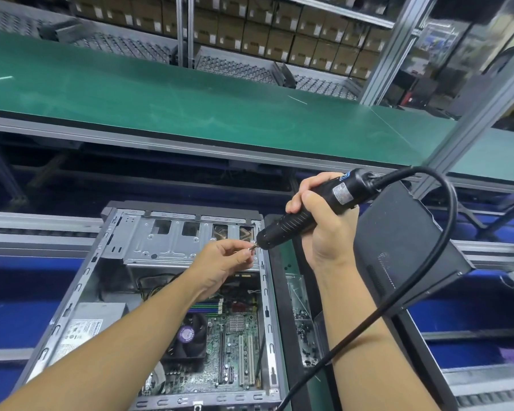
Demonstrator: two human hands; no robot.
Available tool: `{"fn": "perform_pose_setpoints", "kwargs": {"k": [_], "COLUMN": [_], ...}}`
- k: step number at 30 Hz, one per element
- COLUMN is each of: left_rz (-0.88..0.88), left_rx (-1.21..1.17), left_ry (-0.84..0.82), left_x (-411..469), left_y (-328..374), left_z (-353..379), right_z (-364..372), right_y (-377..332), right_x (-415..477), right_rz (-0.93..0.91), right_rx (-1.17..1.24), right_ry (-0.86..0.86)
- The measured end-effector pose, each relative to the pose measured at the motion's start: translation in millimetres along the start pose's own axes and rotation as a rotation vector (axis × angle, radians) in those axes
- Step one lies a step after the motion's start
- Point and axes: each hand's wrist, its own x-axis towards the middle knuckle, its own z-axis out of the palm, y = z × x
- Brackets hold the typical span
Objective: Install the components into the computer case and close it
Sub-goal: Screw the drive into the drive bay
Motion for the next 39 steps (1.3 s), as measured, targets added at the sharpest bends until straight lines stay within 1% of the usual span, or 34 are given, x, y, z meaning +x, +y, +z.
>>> {"fn": "perform_pose_setpoints", "kwargs": {"k": [6, 12, 16, 20, 21, 22, 24, 25, 26, 27, 29, 30, 31, 32, 33, 35, 36, 37, 39], "left_rz": [0.022, 0.057, 0.034, 0.078, 0.1, 0.105, 0.03, -0.053, -0.16, -0.27, -0.496, -0.615, -0.715, -0.768, -0.77, -0.67, -0.601, -0.537, -0.447], "left_rx": [-0.015, 0.193, 0.218, 0.435, 0.433, 0.37, 0.142, 0.042, -0.004, 0.022, 0.242, 0.351, 0.411, 0.424, 0.375, 0.117, -0.035, -0.136, -0.193], "left_ry": [-0.023, 0.04, 0.038, -0.013, -0.015, -0.015, -0.048, -0.084, -0.124, -0.164, -0.242, -0.256, -0.224, -0.151, -0.049, 0.133, 0.192, 0.241, 0.309], "left_x": [-1.0, 0.3, 0.4, 2.6, 2.7, 1.3, -4.1, -6.7, -10.0, -12.2, -15.9, -16.7, -15.3, -14.8, -14.0, -12.9, -11.8, -9.3, -3.8], "left_y": [-3.2, -3.1, 0.1, 5.5, 8.7, 12.5, 17.6, 18.7, 19.6, 18.9, 13.3, 9.0, 5.4, 0.9, -5.0, -18.0, -23.9, -28.7, -35.7], "left_z": [-0.4, -6.5, -10.1, -13.4, -15.4, -18.4, -27.6, -33.2, -38.8, -44.0, -52.9, -53.8, -53.4, -51.5, -50.3, -46.9, -44.9, -43.0, -38.4], "right_z": [2.0, 4.0, 5.3, 4.5, 3.8, 2.8, 0.4, -0.3, -0.4, -0.3, 1.4, 1.8, 1.4, 1.1, 1.2, 1.7, 2.1, 2.5, 2.7], "right_y": [1.1, 2.4, 3.7, 5.6, 6.3, 7.1, 9.4, 10.3, 11.2, 12.8, 17.2, 19.1, 22.8, 25.4, 27.2, 30.5, 31.8, 33.6, 38.2], "right_x": [-0.5, -1.6, -2.4, -1.1, -0.3, 1.1, 5.6, 8.4, 11.2, 13.6, 19.0, 21.5, 25.8, 28.4, 29.7, 30.9, 31.2, 32.2, 34.2], "right_rz": [0.003, 0.006, 0.013, 0.013, 0.012, 0.01, 0.005, 0.001, -0.003, -0.008, -0.01, -0.006, 0.003, 0.011, 0.016, 0.021, 0.023, 0.028, 0.04], "right_rx": [-0.008, -0.028, -0.048, -0.096, -0.103, -0.104, -0.089, -0.081, -0.074, -0.071, -0.073, -0.078, -0.076, -0.076, -0.078, -0.073, -0.069, -0.064, -0.072], "right_ry": [0.005, 0.003, 0.006, 0.006, 0.013, 0.026, 0.073, 0.1, 0.122, 0.136, 0.142, 0.141, 0.141, 0.14, 0.14, 0.144, 0.151, 0.158, 0.155]}}
